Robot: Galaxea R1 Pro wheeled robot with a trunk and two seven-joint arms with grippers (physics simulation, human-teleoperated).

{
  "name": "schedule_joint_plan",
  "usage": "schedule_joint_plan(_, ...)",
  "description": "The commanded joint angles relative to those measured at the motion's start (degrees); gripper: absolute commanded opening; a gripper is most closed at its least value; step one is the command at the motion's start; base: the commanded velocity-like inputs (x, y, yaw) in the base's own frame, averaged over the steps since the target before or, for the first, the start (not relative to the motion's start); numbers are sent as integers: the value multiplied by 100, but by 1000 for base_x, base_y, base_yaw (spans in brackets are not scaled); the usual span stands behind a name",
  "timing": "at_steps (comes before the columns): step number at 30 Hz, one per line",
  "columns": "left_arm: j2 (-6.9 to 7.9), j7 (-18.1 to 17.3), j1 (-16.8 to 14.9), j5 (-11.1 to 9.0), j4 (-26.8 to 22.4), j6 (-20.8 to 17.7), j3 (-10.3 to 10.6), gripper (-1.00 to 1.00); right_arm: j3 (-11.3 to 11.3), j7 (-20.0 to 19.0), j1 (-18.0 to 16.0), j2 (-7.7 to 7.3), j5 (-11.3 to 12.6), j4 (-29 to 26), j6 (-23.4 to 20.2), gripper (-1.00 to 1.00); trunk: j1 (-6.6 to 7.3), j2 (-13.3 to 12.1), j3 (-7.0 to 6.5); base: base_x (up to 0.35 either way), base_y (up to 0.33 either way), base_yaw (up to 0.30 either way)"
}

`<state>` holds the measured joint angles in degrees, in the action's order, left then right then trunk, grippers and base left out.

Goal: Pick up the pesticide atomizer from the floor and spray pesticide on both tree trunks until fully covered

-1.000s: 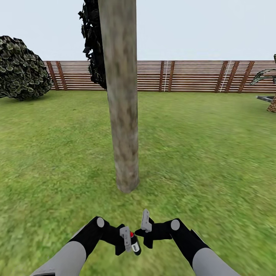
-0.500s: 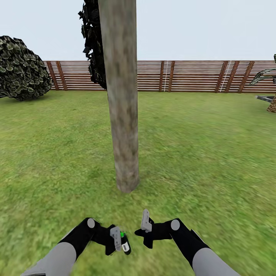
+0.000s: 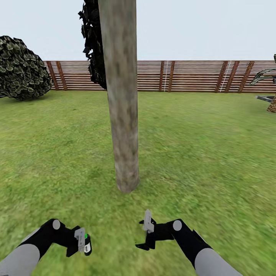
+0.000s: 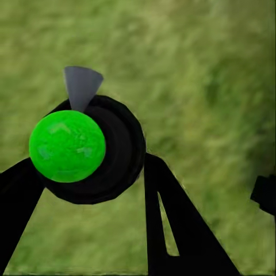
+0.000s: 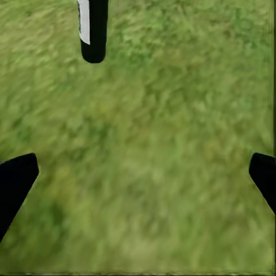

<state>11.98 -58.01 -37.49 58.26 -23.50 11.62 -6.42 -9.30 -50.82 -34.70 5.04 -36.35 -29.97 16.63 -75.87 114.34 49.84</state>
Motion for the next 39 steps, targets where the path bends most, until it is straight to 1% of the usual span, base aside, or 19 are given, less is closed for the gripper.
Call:
schedule_joint_plan(1, -3, -14, -4, 152, -5, 54, -52, -100, 7, -1, -2, -47, -55, -4, 33, 100, 1, 2, 5, 0, 0, 0)
schedule_joint_plan(3, -8, 104, -4, 329, -5, 39, -63, -100, 7, 4, 2, -195, -56, 5, 33, 100, 1, 2, 5, 0, 0, 0)
schedule_joint_plan(4, -16, 547, -4, 419, 1, 18, -89, -100, 7, 18, 10, -401, -54, 119, 33, 100, 1, 2, 5, 0, 0, 0)
schedule_joint_plan(6, -19, 1363, -4, 440, 70, -4, -110, -100, 18, 224, 16, -735, -36, 510, 37, 100, 1, 2, 5, 0, 0, 0)
schedule_joint_plan(7, -37, 2108, -4, 407, 127, -21, -131, -100, 28, 816, 21, -1017, -21, 965, 45, 100, 1, 2, 5, 0, 0, 0)
schedule_joint_plan(9, -74, 2543, -4, 369, 230, -88, -150, -100, 32, 1519, 22, -1144, -11, 1376, 43, 100, 1, 2, 5, 0, 0, 0)
schedule_joint_plan(11, -197, 2997, -4, 140, 410, -326, -208, -100, 33, 2564, 24, -1192, 1, 1947, 42, 100, 1, 2, 5, 0, 0, 0)
schedule_joint_plan(14, -340, 3588, -4, -439, 701, -615, -415, -100, 50, 3879, 26, -1174, 64, 2552, 42, 100, 1, 2, 5, 0, 0, 0)
schedule_joint_plan(15, -372, 3932, -4, -805, 902, -672, -551, -100, 102, 4463, 31, -1155, 236, 2684, 45, 100, 1, 2, 5, 0, 0, 0)
schedule_joint_plan(16, -385, 4183, -4, -1077, 1029, -693, -661, -100, 177, 4799, 40, -1122, 432, 2734, 44, 100, 1, 2, 5, 0, 0, 0)
schedule_joint_plan(18, -405, 4696, -4, -1677, 1226, -725, -909, -100, 377, 5323, 66, -1045, 1017, 2785, 43, 100, 1, 2, 5, 0, 0, 0)
schedule_joint_plan(19, -416, 5045, -4, -2146, 1315, -744, -1072, -100, 508, 5573, 80, -1015, 1570, 2803, 45, 100, 1, 2, 5, 0, 0, 0)
schedule_joint_plan(21, -454, 5351, -4, -2717, 1380, -769, -1191, -100, 599, 5735, 89, -1007, 2307, 2817, 47, 100, 1, 2, 5, 0, 0, 0)
schedule_joint_plan(22, -487, 5480, -4, -3061, 1405, -803, -1232, -100, 628, 5786, 98, -1006, 2796, 2826, 51, 100, 1, 2, 5, 0, 0, 0)
schedule_joint_plan(23, -500, 5549, -4, -3236, 1416, -832, -1247, -100, 639, 5801, 123, -1001, 3058, 2831, 56, 100, 1, 2, 5, 0, 0, 0)
schedule_joint_plan(25, -513, 5649, 1, -3479, 1438, -932, -1263, -100, 647, 5812, 223, -993, 3351, 2831, 71, 100, 1, 2, 5, 0, 0, 0)
schedule_joint_plan(27, -539, 5714, 18, -3644, 1563, -1105, -1271, -100, 655, 5818, 369, -1004, 3497, 2833, 87, 100, 1, 2, 5, 0, 0, 0)
schedule_joint_plan(32, -775, 5723, 30, -3656, 1670, -1172, -1250, -100, 646, 5821, 594, -1080, 3537, 2844, 444, 100, 1, 2, 5, 0, 0, 0)
schedule_joint_plan(39, -813, 5721, 31, -3688, 1609, -1180, -1264, -100, 654, 5824, 724, -1046, 3577, 2828, 513, 100, 1, 2, 5, 201, 0, 0)
